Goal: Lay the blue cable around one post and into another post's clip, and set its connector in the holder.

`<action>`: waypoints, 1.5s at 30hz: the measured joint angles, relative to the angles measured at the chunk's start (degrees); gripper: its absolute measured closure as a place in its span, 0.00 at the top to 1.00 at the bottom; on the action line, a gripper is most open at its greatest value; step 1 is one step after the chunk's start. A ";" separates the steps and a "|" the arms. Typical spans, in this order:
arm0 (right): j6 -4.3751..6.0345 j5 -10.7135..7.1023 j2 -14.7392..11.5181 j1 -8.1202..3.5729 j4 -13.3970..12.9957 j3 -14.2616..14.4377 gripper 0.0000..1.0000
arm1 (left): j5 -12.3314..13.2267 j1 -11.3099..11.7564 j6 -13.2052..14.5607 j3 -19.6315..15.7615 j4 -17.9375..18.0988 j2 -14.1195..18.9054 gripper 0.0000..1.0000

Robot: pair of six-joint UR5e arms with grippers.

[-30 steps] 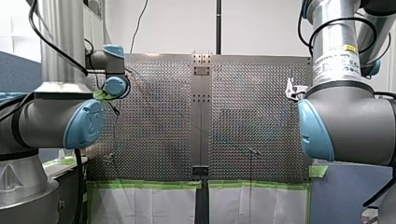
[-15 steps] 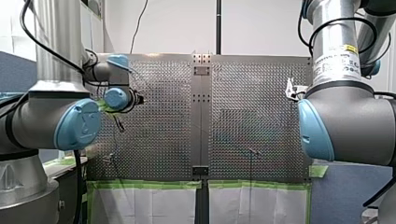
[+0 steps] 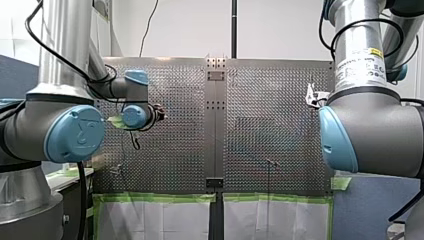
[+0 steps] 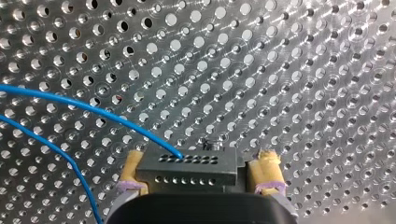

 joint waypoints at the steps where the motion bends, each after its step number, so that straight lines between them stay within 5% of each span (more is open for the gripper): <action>1: 0.00 0.00 0.00 0.00 0.01 0.00 1.00 | -0.43 -0.43 0.42 0.00 0.19 -0.43 1.00; 8: 0.00 0.00 0.00 0.00 0.01 0.00 1.00 | -3.01 -3.71 3.71 -0.15 0.59 -3.71 1.00; 32: 0.00 0.00 0.00 0.00 0.00 -0.01 1.00 | -1.92 -15.46 15.46 -0.94 1.37 -15.44 1.00; 45: 0.00 0.00 0.00 0.00 0.01 0.00 1.00 | -2.45 -21.99 21.99 -0.94 1.67 -16.60 1.00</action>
